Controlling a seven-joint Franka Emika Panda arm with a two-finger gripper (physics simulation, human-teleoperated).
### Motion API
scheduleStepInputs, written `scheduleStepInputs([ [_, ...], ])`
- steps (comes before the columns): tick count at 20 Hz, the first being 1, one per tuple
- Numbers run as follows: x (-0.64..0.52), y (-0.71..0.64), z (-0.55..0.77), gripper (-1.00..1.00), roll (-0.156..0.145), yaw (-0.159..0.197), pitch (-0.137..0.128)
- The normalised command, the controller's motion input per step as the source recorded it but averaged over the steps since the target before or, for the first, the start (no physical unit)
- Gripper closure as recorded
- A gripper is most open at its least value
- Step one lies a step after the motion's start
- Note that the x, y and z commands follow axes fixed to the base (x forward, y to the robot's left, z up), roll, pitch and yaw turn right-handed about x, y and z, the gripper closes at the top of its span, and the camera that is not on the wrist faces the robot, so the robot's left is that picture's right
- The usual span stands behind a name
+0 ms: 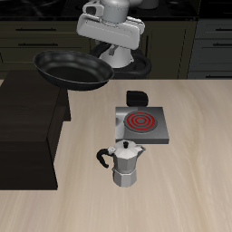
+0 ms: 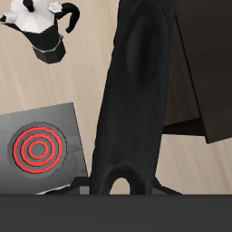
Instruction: Place the frypan on top of the shelf
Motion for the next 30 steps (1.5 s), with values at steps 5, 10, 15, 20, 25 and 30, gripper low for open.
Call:
scheduleStepInputs([
  [5,0.09,-0.23,0.01,1.0,-0.043,-0.016,0.001],
  [10,0.11,-0.3,-0.02,1.0,-0.056,-0.029,0.011],
  [15,0.1,-0.26,-0.05,1.0,-0.05,-0.026,0.016],
  [20,0.09,-0.19,-0.06,1.0,-0.048,-0.01,0.009],
  [25,0.05,-0.24,0.04,1.0,-0.059,-0.017,-0.01],
  [30,0.08,-0.32,0.11,1.0,-0.066,-0.021,0.0],
])
